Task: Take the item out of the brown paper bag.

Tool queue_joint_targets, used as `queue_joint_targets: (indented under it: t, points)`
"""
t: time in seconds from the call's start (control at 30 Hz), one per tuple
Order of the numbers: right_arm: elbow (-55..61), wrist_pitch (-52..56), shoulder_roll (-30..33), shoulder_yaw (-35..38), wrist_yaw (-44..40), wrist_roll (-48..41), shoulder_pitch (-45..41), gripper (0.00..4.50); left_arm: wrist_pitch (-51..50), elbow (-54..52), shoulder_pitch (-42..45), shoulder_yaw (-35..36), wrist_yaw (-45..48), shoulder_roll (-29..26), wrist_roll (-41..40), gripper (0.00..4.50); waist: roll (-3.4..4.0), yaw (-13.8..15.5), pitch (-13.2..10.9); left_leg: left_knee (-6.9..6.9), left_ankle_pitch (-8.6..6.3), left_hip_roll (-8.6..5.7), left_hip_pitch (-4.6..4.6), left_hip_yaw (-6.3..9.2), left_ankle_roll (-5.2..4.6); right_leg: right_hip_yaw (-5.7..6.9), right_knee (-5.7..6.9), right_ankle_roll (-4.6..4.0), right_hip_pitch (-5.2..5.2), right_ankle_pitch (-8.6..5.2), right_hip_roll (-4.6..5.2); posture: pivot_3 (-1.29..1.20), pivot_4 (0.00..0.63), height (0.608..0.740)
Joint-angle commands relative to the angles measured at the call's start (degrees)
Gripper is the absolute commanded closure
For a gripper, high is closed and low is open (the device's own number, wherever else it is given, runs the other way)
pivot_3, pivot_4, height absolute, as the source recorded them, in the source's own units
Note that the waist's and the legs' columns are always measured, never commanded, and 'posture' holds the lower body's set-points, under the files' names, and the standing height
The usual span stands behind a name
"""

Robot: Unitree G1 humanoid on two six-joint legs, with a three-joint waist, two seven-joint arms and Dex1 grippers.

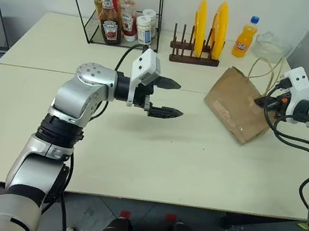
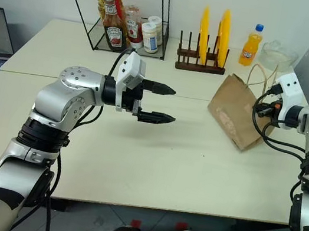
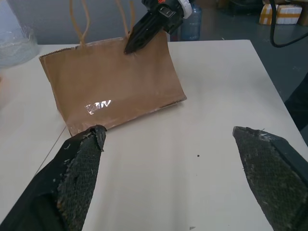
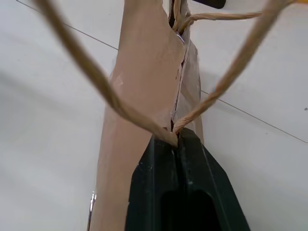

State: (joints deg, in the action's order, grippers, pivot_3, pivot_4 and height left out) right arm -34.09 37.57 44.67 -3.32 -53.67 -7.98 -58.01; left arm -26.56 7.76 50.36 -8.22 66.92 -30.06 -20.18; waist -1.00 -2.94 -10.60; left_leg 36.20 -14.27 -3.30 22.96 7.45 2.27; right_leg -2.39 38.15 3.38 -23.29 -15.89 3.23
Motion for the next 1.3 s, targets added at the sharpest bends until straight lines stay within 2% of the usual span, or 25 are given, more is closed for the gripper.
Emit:
queue_joint_targets:
  t: [0.03, 0.13, 0.27, 0.4, 0.5, 0.63, 0.8, 1.0, 1.1, 1.23, 1.3]
  points:
    - [1.5, -4.9, 0.0, 1.3, -1.4, -0.3, -0.1, 4.48, 0.8, -0.7, 0.6, 1.9, -0.6, -0.4, -0.4, 0.0, 0.0, -0.1, 0.0, 0.01, 0.0, 0.0, 0.0, -0.01, 0.0, 0.0, 0.01, 0.0, 0.0, 0.0, 0.0, 0.0, 0.15, 0.74]
    - [2.4, -12.8, 0.1, -0.8, -4.2, 1.5, 0.5, 4.48, -0.7, -2.6, -1.5, 3.3, -1.6, -1.8, -1.0, 0.0, 0.0, -0.3, 0.0, 0.07, 0.0, 0.0, 0.0, -0.02, 0.0, -0.01, 0.05, 0.0, 0.0, 0.0, 0.0, 0.0, 0.15, 0.74]
    - [-2.6, -22.7, -3.3, -1.1, -5.7, 2.5, -4.8, 4.48, -4.6, -7.8, -7.4, 7.0, -3.1, -5.3, -3.1, 0.0, 0.03, -1.7, 0.0, 0.07, 0.0, 0.02, -0.06, -0.14, 0.0, -0.12, 0.28, 0.0, -0.09, 0.0, -0.01, 0.0, 0.15, 0.74]
    - [-14.4, -36.8, -9.5, -4.4, -7.6, 6.3, -11.9, 4.48, -10.8, -14.7, -14.0, 12.2, -8.6, -6.3, -6.9, 0.0, 0.08, -2.2, -0.1, 0.21, 0.0, 0.06, -0.06, -0.27, 0.0, -0.26, 0.73, 0.0, -0.34, 0.0, -0.02, 0.0, 0.15, 0.74]
    - [-22.9, -43.2, -14.2, -5.3, -10.9, 7.3, -16.0, 4.48, -16.5, -21.0, -17.0, 16.4, -14.1, -5.1, -11.7, 0.0, 0.07, -2.1, -0.1, 0.3, 0.0, 0.13, -0.08, -0.21, 0.01, -0.21, 0.8, -0.01, -0.33, 0.0, -0.07, 0.0, 0.15, 0.74]
    - [-33.9, -53.4, -21.1, -8.4, -14.2, 11.8, -22.7, 4.48, -21.9, -31.6, -25.4, 22.8, -22.1, -5.3, -14.9, 0.0, 0.07, -2.0, -0.1, 0.5, 0.0, 0.03, -0.01, -0.13, 0.04, -0.2, 0.82, -0.04, -0.29, 0.02, -0.02, 0.0, 0.15, 0.74]
    - [-40.1, -57.9, -24.0, -10.6, -13.4, 16.9, -25.3, 4.48, -25.1, -39.2, -31.6, 27.1, -29.4, -3.9, -19.0, 0.0, 0.04, -0.8, -0.1, 0.63, -0.03, -0.05, 0.09, 0.04, 0.09, -0.12, 0.8, -0.18, -0.3, 0.1, 0.0, 0.0, 0.15, 0.74]
    - [-42.3, -60.1, -26.1, -12.4, -8.1, 22.5, -24.6, 4.48, -25.2, -44.5, -36.7, 27.5, -34.7, -2.2, -21.4, 0.0, 0.04, -0.4, -0.1, 0.7, -0.02, 0.01, -0.04, 0.01, 0.1, -0.13, 0.83, -0.23, -0.17, 0.13, -0.07, 0.0, 0.15, 0.74]
    - [-42.6, -59.9, -26.0, -11.9, -7.1, 23.5, -24.5, 3.88, -24.4, -44.3, -37.1, 27.6, -35.8, -2.3, -21.8, 0.0, 0.04, -0.4, -0.1, 0.67, 0.03, 0.09, -0.07, 0.04, 0.19, -0.11, 0.88, -0.24, -0.17, 0.13, -0.16, 0.0, 0.15, 0.74]
    - [-42.3, -59.0, -23.4, -9.5, -8.6, 22.0, -24.4, 2.48, -23.9, -41.7, -35.3, 27.5, -35.2, -3.5, -22.4, 0.0, 0.04, -0.4, -0.1, 0.68, 0.04, 0.08, -0.06, 0.04, 0.2, -0.12, 0.88, -0.25, -0.17, 0.14, -0.16, 0.0, 0.15, 0.74]
    - [-41.1, -58.2, -20.1, -6.4, -12.4, 18.9, -23.9, 1.85, -23.1, -36.8, -32.3, 27.6, -33.2, -5.5, -21.8, 0.0, 0.04, -0.1, -0.1, 0.68, 0.04, 0.07, -0.06, 0.04, 0.2, -0.11, 0.88, -0.25, -0.16, 0.14, -0.15, 0.0, 0.15, 0.74]
